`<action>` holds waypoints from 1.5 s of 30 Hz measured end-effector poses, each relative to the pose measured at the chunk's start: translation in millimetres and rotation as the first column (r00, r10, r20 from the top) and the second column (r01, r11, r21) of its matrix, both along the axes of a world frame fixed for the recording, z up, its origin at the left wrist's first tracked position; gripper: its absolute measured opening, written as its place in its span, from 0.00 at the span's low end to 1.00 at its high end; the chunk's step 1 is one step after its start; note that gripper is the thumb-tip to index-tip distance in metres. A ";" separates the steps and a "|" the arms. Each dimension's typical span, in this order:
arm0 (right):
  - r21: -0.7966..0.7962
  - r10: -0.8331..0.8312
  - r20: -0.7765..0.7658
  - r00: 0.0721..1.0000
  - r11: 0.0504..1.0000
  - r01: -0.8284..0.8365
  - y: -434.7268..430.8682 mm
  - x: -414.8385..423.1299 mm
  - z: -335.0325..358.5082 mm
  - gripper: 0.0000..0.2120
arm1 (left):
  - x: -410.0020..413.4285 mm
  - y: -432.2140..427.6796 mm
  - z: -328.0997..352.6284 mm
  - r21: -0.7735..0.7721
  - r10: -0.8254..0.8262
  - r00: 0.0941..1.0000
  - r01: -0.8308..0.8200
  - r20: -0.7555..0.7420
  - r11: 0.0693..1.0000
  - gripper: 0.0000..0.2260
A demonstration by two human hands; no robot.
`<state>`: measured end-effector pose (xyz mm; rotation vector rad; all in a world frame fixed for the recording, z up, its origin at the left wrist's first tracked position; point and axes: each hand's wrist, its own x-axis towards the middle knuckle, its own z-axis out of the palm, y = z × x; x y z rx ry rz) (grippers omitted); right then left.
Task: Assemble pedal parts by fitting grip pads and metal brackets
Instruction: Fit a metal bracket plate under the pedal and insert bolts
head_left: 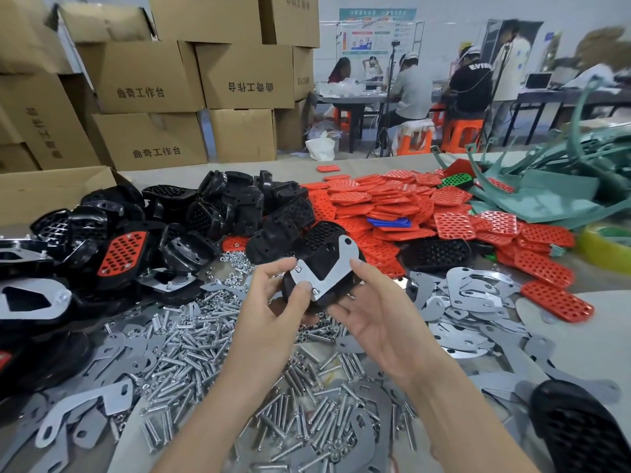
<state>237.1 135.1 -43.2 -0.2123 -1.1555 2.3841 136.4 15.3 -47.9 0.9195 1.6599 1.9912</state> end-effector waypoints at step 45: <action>0.056 -0.037 0.205 0.978 0.998 0.026 -23.3 -10.9 -10.8 0.21 | -3.0 -3.8 -13.8 -0.104 0.097 0.816 -0.189 -0.570 0.976 0.11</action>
